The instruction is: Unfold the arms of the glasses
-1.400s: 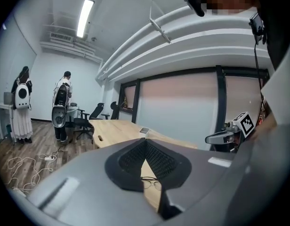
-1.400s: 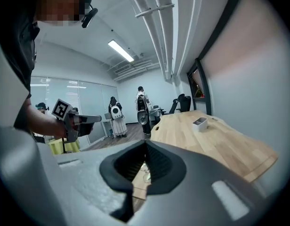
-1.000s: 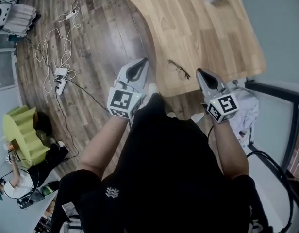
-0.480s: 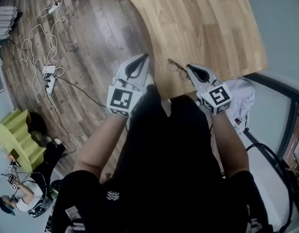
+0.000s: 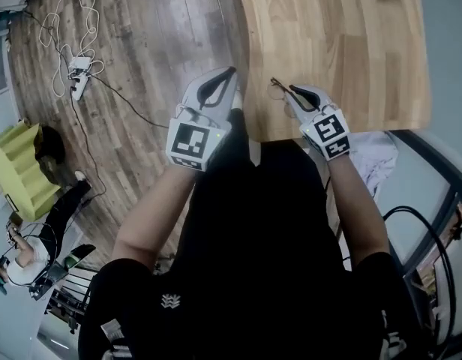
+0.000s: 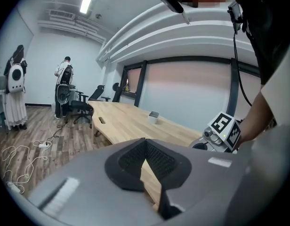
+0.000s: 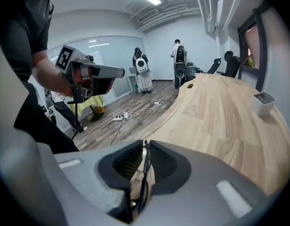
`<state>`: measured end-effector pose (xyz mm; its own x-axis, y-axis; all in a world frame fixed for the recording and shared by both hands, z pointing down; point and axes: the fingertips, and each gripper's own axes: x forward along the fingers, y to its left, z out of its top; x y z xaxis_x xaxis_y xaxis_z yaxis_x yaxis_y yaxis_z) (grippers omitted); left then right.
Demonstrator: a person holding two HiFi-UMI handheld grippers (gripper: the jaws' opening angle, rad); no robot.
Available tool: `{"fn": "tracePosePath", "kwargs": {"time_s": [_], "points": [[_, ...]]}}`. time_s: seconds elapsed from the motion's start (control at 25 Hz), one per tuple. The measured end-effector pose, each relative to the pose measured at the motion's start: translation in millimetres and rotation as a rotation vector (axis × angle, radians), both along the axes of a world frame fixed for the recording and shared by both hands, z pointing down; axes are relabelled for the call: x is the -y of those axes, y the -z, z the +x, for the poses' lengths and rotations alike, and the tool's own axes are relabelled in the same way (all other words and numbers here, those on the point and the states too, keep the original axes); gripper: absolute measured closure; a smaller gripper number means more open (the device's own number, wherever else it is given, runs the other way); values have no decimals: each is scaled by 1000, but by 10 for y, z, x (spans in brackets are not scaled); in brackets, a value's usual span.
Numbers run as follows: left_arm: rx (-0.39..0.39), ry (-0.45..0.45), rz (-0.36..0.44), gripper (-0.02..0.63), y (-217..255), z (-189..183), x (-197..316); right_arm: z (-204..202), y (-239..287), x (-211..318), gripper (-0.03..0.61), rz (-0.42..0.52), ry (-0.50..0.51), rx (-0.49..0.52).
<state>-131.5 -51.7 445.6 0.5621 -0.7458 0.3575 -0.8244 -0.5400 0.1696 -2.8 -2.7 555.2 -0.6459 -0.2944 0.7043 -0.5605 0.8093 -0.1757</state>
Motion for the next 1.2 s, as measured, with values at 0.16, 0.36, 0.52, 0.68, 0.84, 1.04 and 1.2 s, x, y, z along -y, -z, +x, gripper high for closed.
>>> {"fn": "tracePosePath", "kwargs": {"time_s": [0.16, 0.36, 0.52, 0.68, 0.84, 1.04, 1.2], "points": [[13, 30, -17, 609, -79, 39, -45, 16, -232, 13, 532, -32, 52, -41], [23, 60, -39, 609, -196, 13, -64, -56, -399, 23, 531, -41, 134, -85], [20, 75, -52, 609, -255, -25, -84, -93, -487, 23, 531, -60, 150, -100], [20, 75, -57, 609, -273, -24, -88, -97, -534, 33, 546, -70, 162, -121], [18, 68, -67, 609, -286, -15, -87, -124, -466, 37, 561, -61, 169, -113], [16, 17, -84, 609, -339, 126, -78, -101, -262, 31, 563, -23, 152, -78], [7, -68, -118, 609, -430, 358, -107, -73, -59, 50, 563, 31, 124, -41]]}}
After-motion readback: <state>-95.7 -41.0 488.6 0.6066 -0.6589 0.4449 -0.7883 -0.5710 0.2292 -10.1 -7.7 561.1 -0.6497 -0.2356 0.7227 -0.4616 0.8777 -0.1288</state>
